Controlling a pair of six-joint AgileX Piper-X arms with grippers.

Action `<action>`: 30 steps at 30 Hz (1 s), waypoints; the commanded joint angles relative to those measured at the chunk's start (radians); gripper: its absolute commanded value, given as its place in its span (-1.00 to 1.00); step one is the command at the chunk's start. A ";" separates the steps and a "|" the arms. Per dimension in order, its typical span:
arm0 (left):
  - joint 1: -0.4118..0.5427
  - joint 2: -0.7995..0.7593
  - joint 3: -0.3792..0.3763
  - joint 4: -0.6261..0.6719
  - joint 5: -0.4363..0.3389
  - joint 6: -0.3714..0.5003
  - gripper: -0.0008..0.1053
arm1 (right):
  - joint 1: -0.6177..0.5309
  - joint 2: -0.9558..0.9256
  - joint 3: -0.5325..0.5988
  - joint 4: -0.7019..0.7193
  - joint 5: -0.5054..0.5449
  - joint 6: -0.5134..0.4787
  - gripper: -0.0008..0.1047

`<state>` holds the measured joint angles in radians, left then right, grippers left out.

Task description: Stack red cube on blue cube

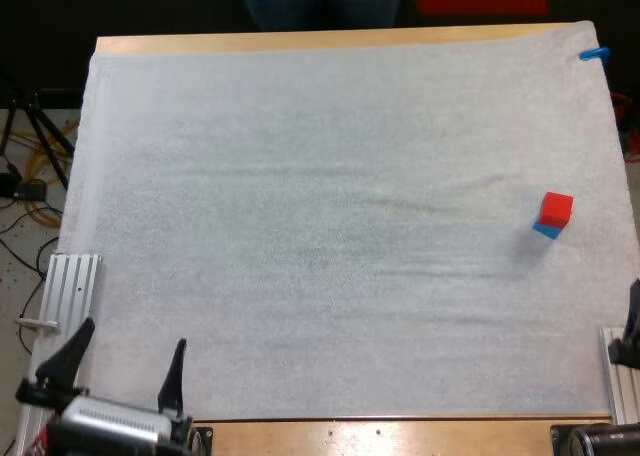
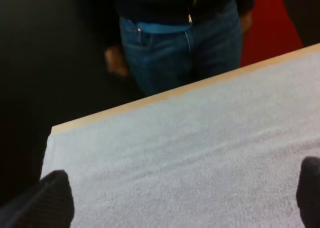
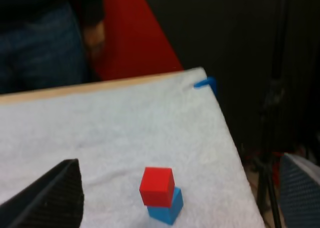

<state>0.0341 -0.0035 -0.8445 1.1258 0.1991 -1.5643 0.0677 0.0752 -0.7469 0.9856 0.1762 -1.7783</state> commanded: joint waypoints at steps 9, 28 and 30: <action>0.001 -0.151 0.031 0.154 0.030 0.002 0.65 | -0.005 -0.125 0.053 0.029 -0.005 -0.013 0.47; 0.001 -0.149 0.231 -0.151 0.030 -0.002 0.65 | -0.005 -0.124 0.236 -0.129 -0.131 -0.037 0.47; 0.001 -0.149 0.257 -0.153 0.030 -0.005 0.65 | -0.005 -0.124 0.246 -0.116 -0.136 -0.037 0.47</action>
<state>0.0341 -0.0132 -0.5858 0.9867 0.2279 -1.5596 0.0677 -0.0134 -0.4967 0.8707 0.0491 -1.8009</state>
